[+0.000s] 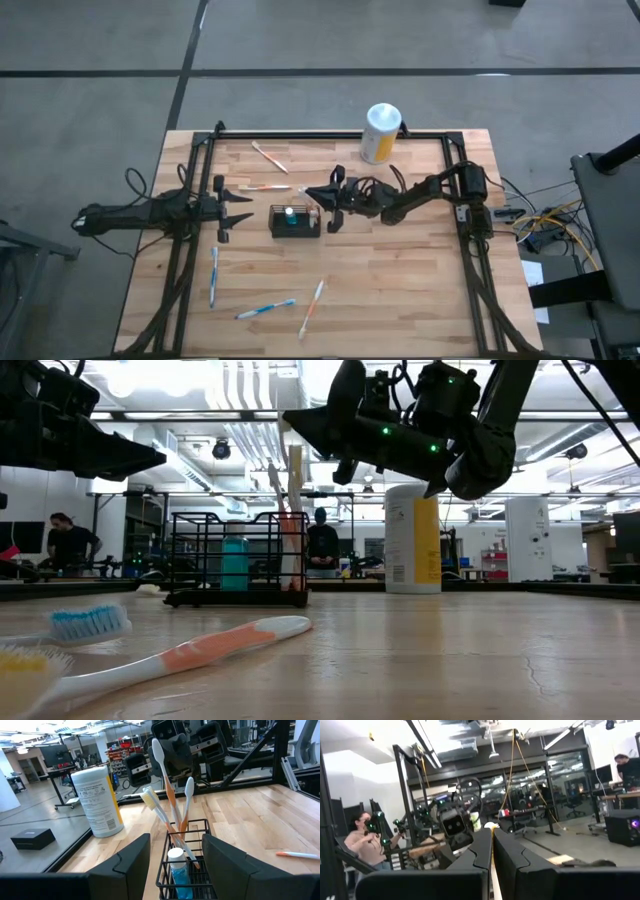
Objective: Pick & Place toothbrushing station
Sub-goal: Put the orange toothbrush into the right section of the wire organizer
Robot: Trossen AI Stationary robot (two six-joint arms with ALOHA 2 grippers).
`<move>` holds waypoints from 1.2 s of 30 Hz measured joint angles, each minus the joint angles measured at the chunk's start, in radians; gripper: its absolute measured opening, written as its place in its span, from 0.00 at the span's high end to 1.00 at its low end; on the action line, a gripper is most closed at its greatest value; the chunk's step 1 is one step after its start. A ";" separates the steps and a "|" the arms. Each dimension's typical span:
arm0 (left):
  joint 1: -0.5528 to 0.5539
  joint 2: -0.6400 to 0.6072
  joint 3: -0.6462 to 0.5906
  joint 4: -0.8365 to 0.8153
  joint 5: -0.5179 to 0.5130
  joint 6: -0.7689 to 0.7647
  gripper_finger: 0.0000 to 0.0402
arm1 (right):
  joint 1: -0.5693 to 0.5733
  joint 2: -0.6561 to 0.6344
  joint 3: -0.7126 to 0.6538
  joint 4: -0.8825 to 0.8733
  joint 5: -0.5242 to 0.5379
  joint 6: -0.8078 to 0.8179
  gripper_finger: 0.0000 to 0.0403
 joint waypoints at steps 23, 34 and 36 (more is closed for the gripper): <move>0.000 0.000 0.000 0.000 0.000 0.000 0.54 | 0.000 0.001 -0.006 -0.123 -0.008 0.048 0.98; 0.000 0.000 0.000 0.000 0.000 0.000 0.53 | 0.008 0.000 -0.037 -0.158 -0.009 0.063 0.98; 0.000 0.000 0.000 0.000 0.000 0.000 0.54 | 0.014 0.000 -0.044 -0.179 -0.008 0.029 0.98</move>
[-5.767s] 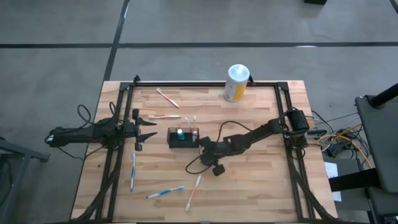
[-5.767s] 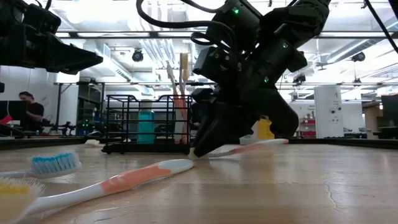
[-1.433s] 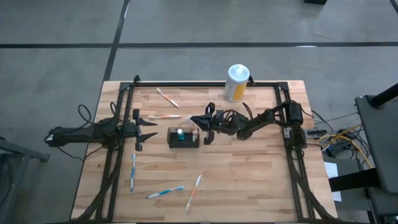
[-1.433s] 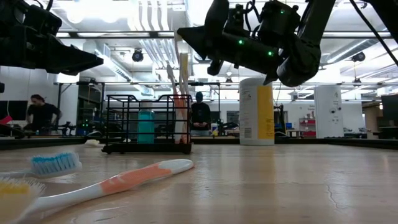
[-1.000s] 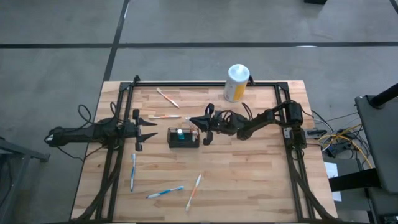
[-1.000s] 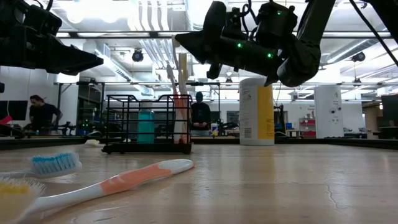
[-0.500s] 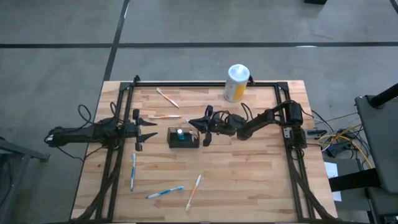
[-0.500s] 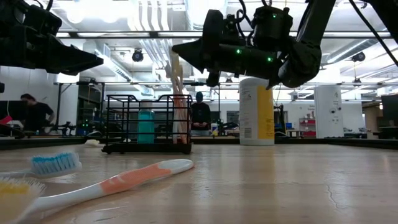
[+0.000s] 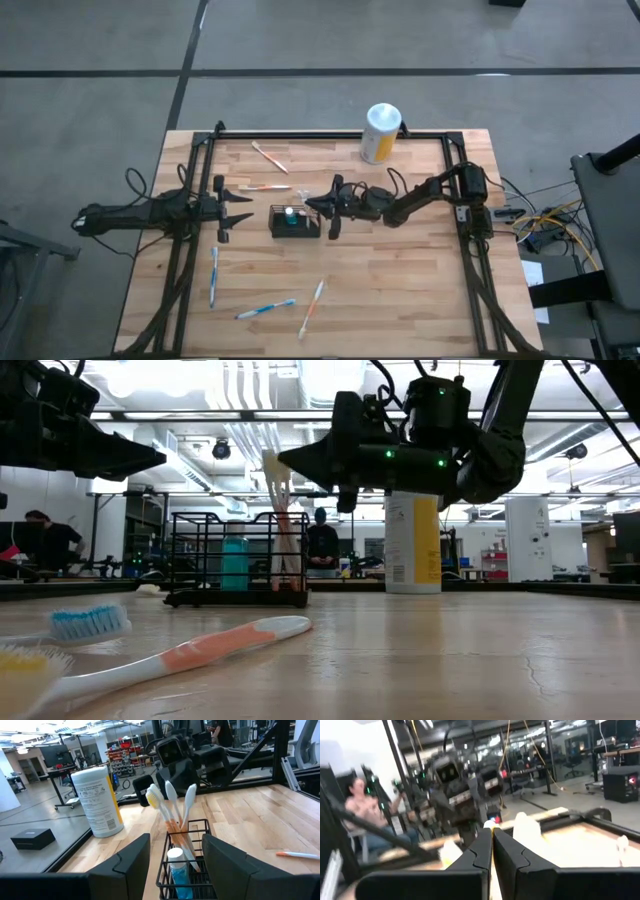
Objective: Pick & Place toothbrushing station
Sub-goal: Put the orange toothbrush into the right section of the wire organizer
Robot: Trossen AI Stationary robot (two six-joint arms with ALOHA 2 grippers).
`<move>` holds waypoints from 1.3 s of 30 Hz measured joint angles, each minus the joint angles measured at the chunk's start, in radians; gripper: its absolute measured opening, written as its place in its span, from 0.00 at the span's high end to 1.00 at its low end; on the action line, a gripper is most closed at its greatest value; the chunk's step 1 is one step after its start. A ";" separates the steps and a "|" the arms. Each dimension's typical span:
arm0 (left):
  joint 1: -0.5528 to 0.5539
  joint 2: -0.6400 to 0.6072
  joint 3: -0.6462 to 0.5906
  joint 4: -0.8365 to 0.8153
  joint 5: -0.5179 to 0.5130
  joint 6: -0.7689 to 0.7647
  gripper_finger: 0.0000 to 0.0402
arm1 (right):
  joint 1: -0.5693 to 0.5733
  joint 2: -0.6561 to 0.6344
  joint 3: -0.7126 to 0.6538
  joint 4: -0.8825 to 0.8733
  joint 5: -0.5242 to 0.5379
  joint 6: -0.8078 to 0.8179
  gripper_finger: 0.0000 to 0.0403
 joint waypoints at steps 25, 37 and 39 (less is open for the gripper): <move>0.000 0.000 0.000 0.000 0.000 0.000 0.54 | 0.018 -0.002 -0.012 0.085 0.065 -0.096 0.98; 0.000 0.000 0.000 0.000 0.000 0.000 0.54 | 0.026 -0.002 -0.033 0.048 0.064 -0.090 0.97; 0.000 0.000 0.000 0.000 0.000 0.000 0.54 | 0.026 -0.002 -0.033 0.047 0.064 -0.089 0.95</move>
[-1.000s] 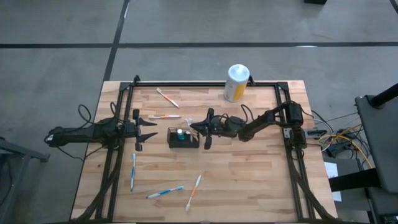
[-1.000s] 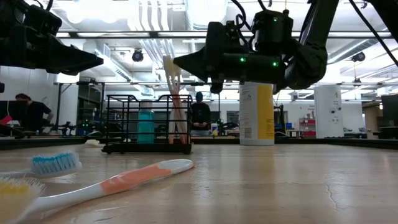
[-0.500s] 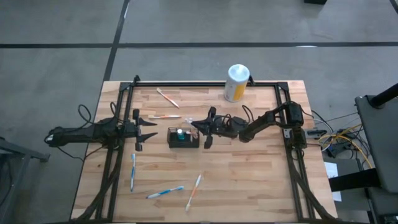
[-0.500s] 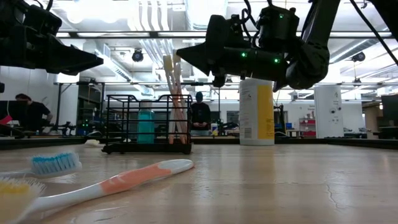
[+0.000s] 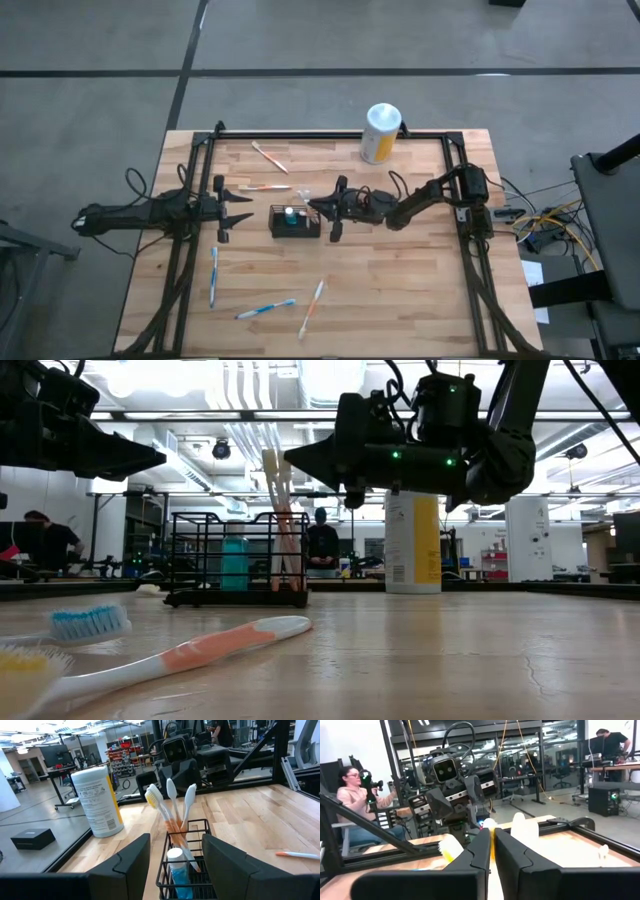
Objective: Pick & Place toothbrushing station
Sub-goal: Put the orange toothbrush into the right section of the wire organizer
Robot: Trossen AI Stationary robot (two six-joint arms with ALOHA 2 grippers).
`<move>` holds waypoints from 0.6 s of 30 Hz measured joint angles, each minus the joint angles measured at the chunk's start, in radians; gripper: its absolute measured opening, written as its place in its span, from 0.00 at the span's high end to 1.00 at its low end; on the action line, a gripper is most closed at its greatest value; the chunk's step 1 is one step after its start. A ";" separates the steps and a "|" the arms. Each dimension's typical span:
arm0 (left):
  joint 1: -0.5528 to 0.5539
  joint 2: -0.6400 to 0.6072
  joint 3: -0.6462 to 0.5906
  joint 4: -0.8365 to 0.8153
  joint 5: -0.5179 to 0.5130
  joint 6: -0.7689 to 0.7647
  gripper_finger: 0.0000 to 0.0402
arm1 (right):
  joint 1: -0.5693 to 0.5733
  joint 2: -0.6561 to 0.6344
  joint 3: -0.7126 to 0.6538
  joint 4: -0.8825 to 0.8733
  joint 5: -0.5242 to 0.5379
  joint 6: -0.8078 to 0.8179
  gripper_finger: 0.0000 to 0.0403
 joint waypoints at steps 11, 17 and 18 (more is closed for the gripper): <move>0.000 0.000 0.000 0.000 0.000 0.000 0.53 | 0.000 0.000 0.000 -0.006 -0.001 -0.021 0.85; 0.000 0.000 0.000 0.000 0.000 0.000 0.54 | 0.002 0.000 0.000 0.022 -0.005 -0.031 0.83; 0.000 0.000 0.000 0.000 0.000 0.000 0.54 | 0.003 0.000 0.000 0.023 -0.007 -0.035 0.83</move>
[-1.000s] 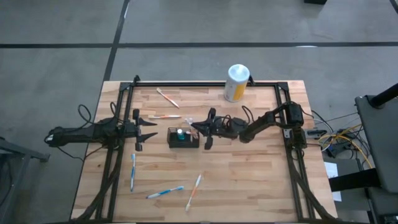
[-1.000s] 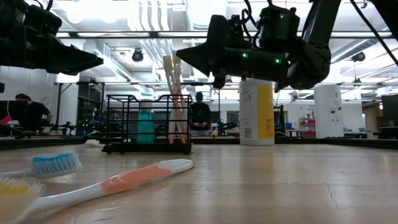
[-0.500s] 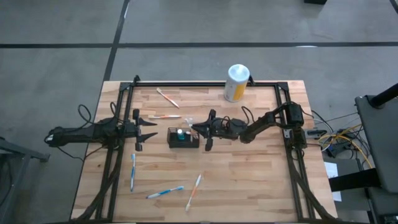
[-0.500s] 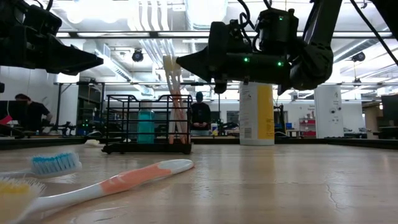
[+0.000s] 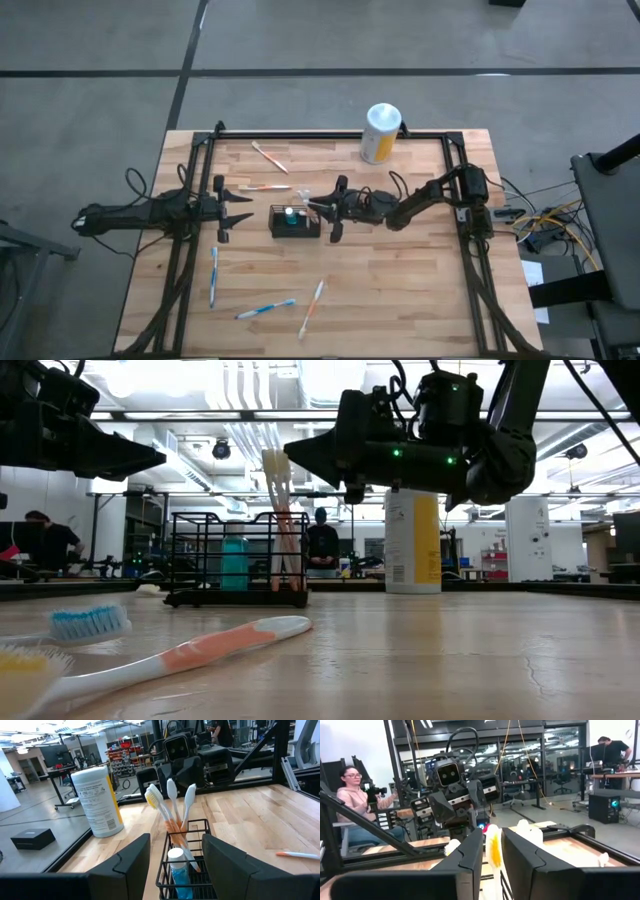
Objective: Pick & Place toothbrushing station
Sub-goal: Put the orange toothbrush into the right section of the wire organizer
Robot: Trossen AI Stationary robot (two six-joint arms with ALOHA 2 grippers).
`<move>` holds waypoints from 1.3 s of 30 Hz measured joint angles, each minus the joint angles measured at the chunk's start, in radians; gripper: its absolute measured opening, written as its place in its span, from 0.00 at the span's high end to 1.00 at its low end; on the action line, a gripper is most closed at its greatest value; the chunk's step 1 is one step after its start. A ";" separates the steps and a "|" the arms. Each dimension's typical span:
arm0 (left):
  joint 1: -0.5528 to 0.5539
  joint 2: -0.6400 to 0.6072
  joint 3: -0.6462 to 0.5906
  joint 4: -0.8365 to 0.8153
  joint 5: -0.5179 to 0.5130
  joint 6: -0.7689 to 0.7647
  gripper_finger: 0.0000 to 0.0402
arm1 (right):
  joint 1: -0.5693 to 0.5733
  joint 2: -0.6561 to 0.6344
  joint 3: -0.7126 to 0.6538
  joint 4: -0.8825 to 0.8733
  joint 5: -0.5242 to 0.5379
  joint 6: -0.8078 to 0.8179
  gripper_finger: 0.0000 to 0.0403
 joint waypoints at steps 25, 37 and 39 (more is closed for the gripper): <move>0.000 0.000 0.000 0.000 0.000 0.000 0.54 | 0.003 -0.132 0.000 0.066 0.033 -0.213 0.88; 0.000 0.000 0.000 0.000 0.000 0.000 0.54 | 0.006 -0.483 0.033 -0.538 0.059 -0.229 0.88; 0.000 0.000 0.000 0.000 0.000 0.000 0.54 | 0.005 -0.560 0.077 -0.760 0.066 -0.184 0.88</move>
